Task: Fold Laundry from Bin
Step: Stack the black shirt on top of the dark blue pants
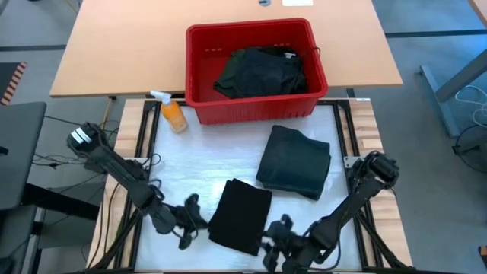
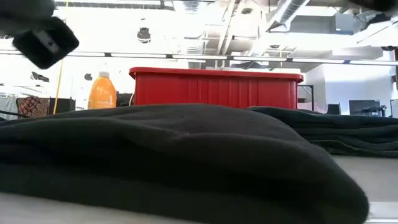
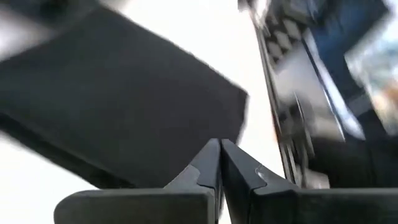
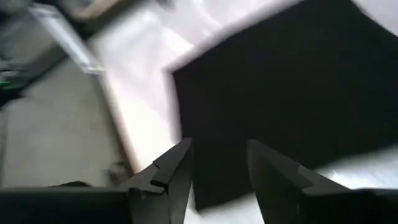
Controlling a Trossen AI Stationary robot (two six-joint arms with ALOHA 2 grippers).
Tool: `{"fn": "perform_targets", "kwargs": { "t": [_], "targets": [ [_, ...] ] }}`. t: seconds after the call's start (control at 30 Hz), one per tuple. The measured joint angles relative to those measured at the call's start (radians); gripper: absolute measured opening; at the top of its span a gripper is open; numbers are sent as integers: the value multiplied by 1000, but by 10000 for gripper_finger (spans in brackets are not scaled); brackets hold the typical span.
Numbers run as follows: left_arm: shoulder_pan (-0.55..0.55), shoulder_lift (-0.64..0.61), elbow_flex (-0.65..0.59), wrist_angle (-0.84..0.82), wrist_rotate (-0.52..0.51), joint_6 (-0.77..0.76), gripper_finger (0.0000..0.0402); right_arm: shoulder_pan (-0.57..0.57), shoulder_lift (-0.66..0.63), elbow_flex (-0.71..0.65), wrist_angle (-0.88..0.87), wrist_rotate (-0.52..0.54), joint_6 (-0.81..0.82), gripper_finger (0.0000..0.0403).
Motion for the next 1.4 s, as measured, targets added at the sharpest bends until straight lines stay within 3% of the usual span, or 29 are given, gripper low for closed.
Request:
{"fn": "perform_targets", "kwargs": {
  "t": [0.1, 0.27, 0.33, 0.5, 0.7, 0.87, 0.93, 1.2, 1.4],
  "targets": [
    [11, -73, 0, -17, -64, -59, 12, 10, -21, -5, -173, -8, 176, 199],
    [94, -147, 0, -142, 26, -219, 70, 31, -35, -6, -404, -2, 401, 243],
    [130, -148, 0, -176, 75, -276, 102, 28, -34, -34, -402, -12, 445, 257],
    [206, -120, -5, -213, 221, -324, 184, 17, -61, -193, -199, -24, 475, 267],
    [267, -121, -88, -169, 241, -374, 256, 6, -120, -488, 355, 46, 475, 267],
    [300, -102, -243, 168, 263, -447, 278, -21, -116, -632, 720, 69, 437, 267],
    [314, -103, -279, 219, 251, -455, 278, -29, -116, -653, 725, 71, 441, 267],
    [319, -78, -290, 170, 208, -490, 279, -70, -115, -661, 703, 55, 490, 267],
    [320, 79, -290, 315, 239, -505, 279, -101, -116, -660, 662, 47, 519, 267]
  ]
}}
